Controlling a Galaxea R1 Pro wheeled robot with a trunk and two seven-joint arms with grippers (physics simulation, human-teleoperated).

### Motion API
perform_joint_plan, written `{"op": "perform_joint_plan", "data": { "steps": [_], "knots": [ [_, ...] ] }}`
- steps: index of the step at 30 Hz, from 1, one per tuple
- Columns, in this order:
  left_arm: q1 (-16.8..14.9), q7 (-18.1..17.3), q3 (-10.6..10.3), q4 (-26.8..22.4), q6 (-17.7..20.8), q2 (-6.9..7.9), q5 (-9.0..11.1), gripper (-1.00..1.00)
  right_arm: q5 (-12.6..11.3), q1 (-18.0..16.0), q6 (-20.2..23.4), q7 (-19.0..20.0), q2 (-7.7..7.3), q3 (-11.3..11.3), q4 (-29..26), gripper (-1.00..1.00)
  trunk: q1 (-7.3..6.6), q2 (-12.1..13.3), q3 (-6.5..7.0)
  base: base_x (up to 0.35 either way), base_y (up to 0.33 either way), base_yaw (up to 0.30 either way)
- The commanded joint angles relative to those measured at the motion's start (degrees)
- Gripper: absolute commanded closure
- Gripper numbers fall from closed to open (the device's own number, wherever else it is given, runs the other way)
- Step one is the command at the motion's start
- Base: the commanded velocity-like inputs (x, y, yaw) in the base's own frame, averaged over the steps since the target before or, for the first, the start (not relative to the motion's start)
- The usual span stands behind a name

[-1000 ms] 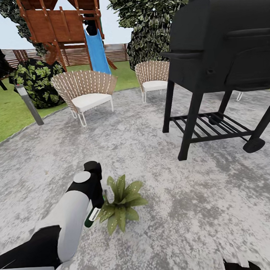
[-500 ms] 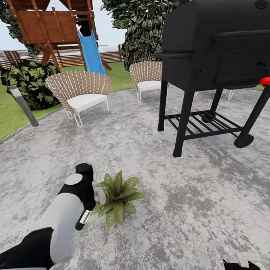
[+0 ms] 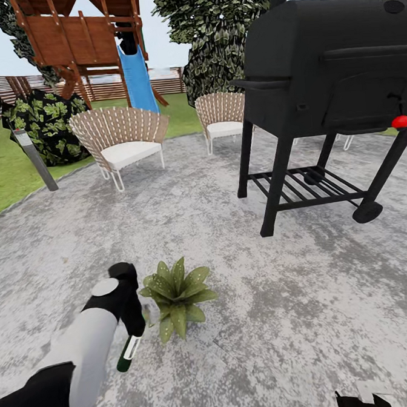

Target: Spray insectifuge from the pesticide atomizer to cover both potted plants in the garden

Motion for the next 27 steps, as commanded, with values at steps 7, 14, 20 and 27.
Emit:
{"op": "perform_joint_plan", "data": {
  "steps": [7, 14, 20, 27],
  "knots": [
    [1.0, -0.4, 0.5, -0.01, 0.29, 4.14, -0.19, 1.0, 0.36, -0.05, -0.25, 0.32, 0.05, -0.47, 0.04, -1.0, -0.01, -0.02, -0.05, 0.0, 0.0, 0.0],
    [1.13, -0.4, 0.37, -0.12, 1.04, 3.12, 1.03, 1.0, 0.36, -0.05, -0.19, 0.32, 0.2, -0.4, 0.12, -1.0, -0.01, -0.02, -0.05, 0.0, 0.0, 0.0],
    [-3.38, -0.4, 0.03, -0.07, 1.02, 1.15, 0.66, 1.0, 0.37, -0.05, -0.17, 0.35, 0.26, -0.4, 0.21, -1.0, -0.01, -0.02, -0.05, 0.0, 0.0, 0.0],
    [-11.81, -0.4, -2.2, 3.64, 0.53, -2.31, -0.05, 1.0, 0.37, -0.05, -0.16, 0.4, 0.25, -0.4, 0.21, -1.0, -0.01, -0.02, -0.05, 0.0, 0.0, 0.0]
  ]
}}
